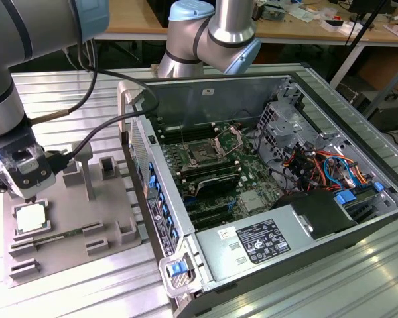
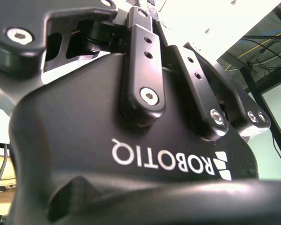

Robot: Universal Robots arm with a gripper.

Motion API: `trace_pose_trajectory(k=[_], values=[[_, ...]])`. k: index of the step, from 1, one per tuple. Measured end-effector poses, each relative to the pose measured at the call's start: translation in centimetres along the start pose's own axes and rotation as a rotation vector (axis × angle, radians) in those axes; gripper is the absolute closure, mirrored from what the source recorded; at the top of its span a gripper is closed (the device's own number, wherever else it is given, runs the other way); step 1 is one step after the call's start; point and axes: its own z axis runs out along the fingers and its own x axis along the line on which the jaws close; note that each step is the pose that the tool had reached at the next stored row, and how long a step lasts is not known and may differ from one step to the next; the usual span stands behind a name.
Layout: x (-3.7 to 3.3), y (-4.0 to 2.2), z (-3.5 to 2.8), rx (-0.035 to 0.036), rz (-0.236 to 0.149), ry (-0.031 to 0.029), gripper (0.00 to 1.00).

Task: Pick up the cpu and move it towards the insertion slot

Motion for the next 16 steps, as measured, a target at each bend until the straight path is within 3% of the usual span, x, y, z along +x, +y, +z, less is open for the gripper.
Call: trace_pose_trajectory(k=[16], values=[[0.38, -0.61, 0.30, 0.0001, 0.000, 0.0001, 0.89]])
